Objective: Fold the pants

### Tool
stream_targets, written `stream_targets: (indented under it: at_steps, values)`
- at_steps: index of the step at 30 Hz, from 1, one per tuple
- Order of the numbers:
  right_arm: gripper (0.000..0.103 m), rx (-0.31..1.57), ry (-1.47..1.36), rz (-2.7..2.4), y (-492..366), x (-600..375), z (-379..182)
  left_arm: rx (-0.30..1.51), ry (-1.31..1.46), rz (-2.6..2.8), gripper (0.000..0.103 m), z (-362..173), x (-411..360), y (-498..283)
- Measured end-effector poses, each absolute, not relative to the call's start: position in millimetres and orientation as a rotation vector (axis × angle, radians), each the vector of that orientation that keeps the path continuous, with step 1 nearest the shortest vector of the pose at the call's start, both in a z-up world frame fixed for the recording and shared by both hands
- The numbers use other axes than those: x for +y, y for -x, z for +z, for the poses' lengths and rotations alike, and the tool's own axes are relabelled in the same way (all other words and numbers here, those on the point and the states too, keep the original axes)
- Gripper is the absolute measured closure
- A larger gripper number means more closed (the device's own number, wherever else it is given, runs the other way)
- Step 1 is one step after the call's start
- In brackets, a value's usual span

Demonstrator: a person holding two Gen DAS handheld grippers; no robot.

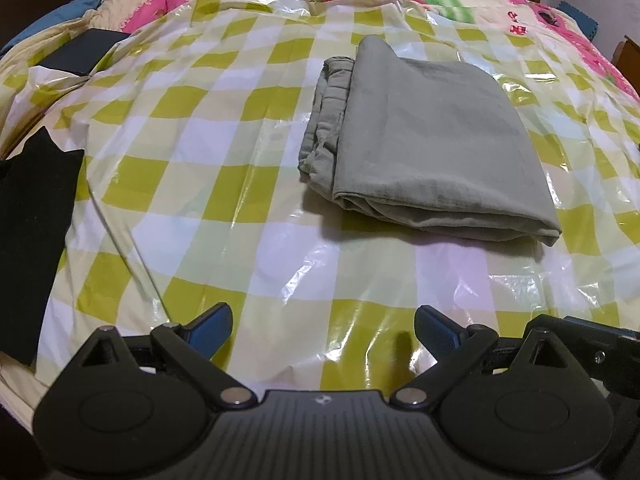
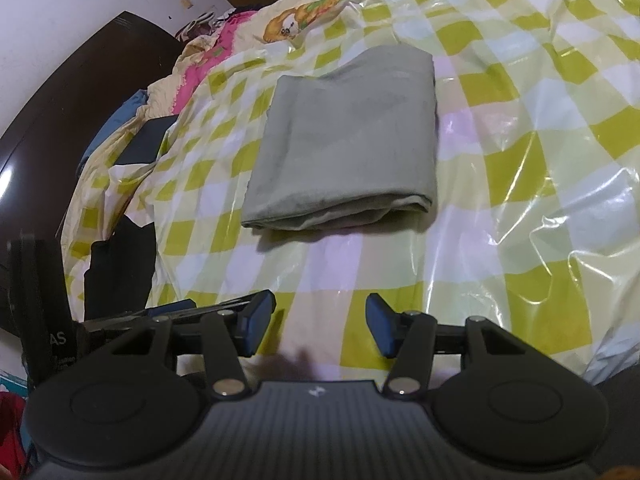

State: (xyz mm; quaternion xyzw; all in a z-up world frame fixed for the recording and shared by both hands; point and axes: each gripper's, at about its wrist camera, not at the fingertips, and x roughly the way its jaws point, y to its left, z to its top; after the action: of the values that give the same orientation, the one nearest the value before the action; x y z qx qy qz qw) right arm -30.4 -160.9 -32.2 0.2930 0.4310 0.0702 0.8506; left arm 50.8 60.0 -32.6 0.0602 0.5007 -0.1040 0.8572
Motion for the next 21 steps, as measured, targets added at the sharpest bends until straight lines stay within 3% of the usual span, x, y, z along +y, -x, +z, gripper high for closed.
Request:
stream_targets:
  at_steps: [21]
  values:
    - [0.048,0.915,-0.619,0.144,32.5,-164.2,-34.5,1.037,-0.153,-0.218,0.000,-36.0,57.7,-50.9]
